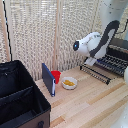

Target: Gently stretch your hand towards the oven tray's handle, obtaining a firm grip, and draw it cautiously out of the oven. Transition your grip to the hot dog bowl, gingerly seizing the edge, and elevate it from the surface. Hover the bowl over the tray, delicately lower it, and temper your grip, establishing the bowl's equilibrium.

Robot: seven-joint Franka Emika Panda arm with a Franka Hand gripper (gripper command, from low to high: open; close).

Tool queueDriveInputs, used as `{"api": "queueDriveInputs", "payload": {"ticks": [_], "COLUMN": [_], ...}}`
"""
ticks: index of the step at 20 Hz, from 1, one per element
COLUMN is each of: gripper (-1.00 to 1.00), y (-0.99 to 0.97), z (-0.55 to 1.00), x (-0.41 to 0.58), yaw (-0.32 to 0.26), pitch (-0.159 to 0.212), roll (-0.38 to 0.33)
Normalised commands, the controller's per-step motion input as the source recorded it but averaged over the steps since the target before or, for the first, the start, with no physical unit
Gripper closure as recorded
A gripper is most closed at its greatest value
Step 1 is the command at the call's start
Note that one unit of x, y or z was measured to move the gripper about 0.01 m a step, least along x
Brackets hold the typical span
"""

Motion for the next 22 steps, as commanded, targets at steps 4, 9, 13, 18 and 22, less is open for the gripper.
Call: {"api": "queueDriveInputs", "payload": {"ticks": [4, 9, 13, 18, 22], "gripper": [-1.00, -1.00, -1.00, -1.00, 1.00], "y": [-0.65, -0.57, -0.44, -0.32, -0.05], "z": [0.00, 0.00, 0.00, 0.00, -0.04], "x": [0.090, 0.099, 0.094, 0.183, 0.172], "yaw": [0.160, 0.193, 0.219, 0.143, 0.014], "pitch": [0.102, 0.086, 0.070, 0.120, 0.092], "roll": [0.041, 0.006, -0.001, 0.000, 0.004]}}
